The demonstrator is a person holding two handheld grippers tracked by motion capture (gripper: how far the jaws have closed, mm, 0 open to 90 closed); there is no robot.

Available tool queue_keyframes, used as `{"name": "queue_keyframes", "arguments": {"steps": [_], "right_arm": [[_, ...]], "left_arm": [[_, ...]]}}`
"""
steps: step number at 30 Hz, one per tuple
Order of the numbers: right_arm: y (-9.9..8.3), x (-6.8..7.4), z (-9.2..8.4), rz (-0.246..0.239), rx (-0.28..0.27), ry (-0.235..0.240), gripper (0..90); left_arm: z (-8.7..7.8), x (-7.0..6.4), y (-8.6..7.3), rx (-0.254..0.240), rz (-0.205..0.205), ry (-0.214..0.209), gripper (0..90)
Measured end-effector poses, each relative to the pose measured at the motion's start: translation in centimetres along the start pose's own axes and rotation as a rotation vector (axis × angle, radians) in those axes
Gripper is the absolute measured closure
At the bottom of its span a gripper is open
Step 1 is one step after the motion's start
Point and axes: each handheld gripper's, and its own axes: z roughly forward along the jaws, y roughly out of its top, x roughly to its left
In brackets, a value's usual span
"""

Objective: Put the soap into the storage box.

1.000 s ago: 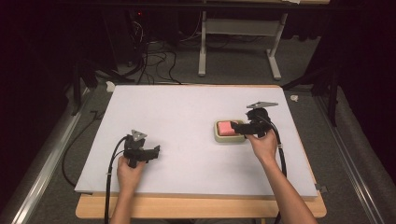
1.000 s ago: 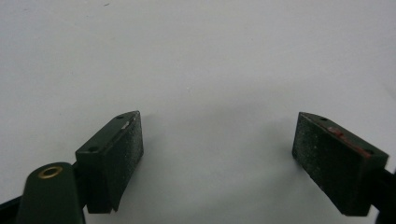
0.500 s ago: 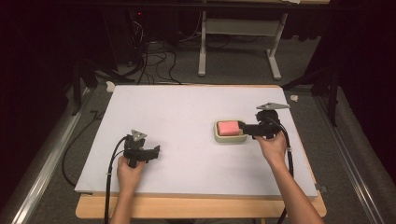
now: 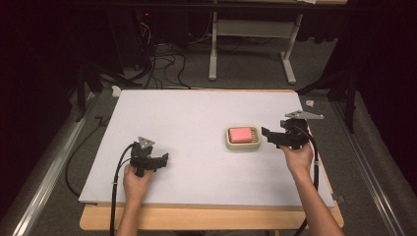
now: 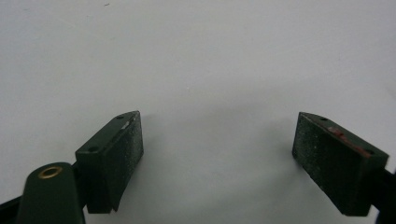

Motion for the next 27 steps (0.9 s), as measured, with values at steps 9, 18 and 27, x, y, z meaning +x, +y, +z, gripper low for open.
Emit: {"name": "queue_keyframes", "arguments": {"steps": [9, 18, 27], "right_arm": [[-1.0, -1.3, -1.2, 0.029, -0.028, -0.005, 20.1], [-1.7, -1.3, -2.2, 0.022, -0.040, -0.004, 20.9], [-2.7, -1.9, -2.7, 0.036, -0.043, -0.005, 20.9]], "left_arm": [[0.0, 0.0, 0.0, 0.000, 0.000, 0.000, 16.8], [0.0, 0.0, 0.0, 0.000, 0.000, 0.001, 16.7], [0.0, 0.0, 0.0, 0.001, 0.000, 0.000, 16.7]]}}
